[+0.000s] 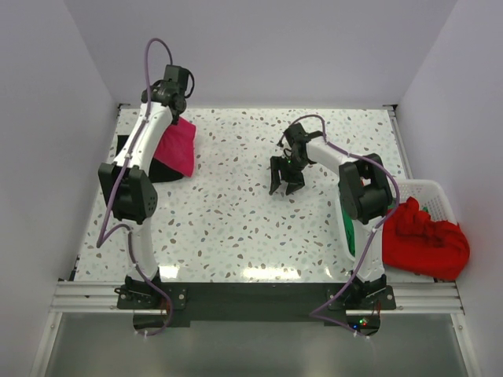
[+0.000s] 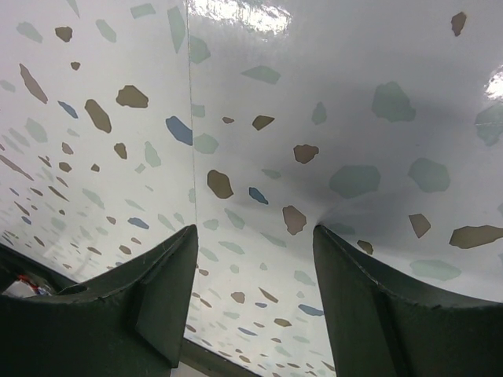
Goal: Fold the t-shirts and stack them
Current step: Neatly place the folded tshirt to the corner
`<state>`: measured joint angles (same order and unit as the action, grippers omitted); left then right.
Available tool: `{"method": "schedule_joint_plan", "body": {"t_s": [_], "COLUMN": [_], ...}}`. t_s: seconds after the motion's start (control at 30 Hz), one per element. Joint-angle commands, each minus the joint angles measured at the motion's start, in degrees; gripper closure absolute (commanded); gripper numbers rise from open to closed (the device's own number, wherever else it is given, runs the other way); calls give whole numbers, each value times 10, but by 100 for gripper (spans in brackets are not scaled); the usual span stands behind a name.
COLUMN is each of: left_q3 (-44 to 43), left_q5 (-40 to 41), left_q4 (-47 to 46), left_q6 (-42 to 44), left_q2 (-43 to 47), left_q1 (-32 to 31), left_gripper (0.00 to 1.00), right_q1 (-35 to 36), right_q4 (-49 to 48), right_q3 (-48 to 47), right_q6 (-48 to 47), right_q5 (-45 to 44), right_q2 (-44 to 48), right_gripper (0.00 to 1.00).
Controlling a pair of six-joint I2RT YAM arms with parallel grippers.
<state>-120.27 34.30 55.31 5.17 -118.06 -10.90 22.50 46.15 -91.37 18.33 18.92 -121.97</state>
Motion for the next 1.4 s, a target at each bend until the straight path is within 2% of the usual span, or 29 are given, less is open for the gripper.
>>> {"method": "schedule_joint_plan", "body": {"t_s": [0.0, 0.63, 1.27, 1.37], "left_q3": [-27, 56, 74, 64], "left_q5": [7, -31, -78, -79], "left_q4": [-20, -67, -99, -100], "left_q6": [12, 32, 28, 19], "left_q2": [43, 17, -47, -63], "left_q1": [17, 77, 156, 170], "left_gripper": [100, 100, 100, 84], "right_q1": [4, 5, 5, 6], "right_q4": [15, 23, 34, 35], "right_q3": [9, 12, 13, 17], "right_q6": [-8, -15, -22, -22], "right_q5": [-14, -17, -20, -20], "right_q2": [18, 20, 24, 31], "right_gripper": [36, 36, 36, 35]}}
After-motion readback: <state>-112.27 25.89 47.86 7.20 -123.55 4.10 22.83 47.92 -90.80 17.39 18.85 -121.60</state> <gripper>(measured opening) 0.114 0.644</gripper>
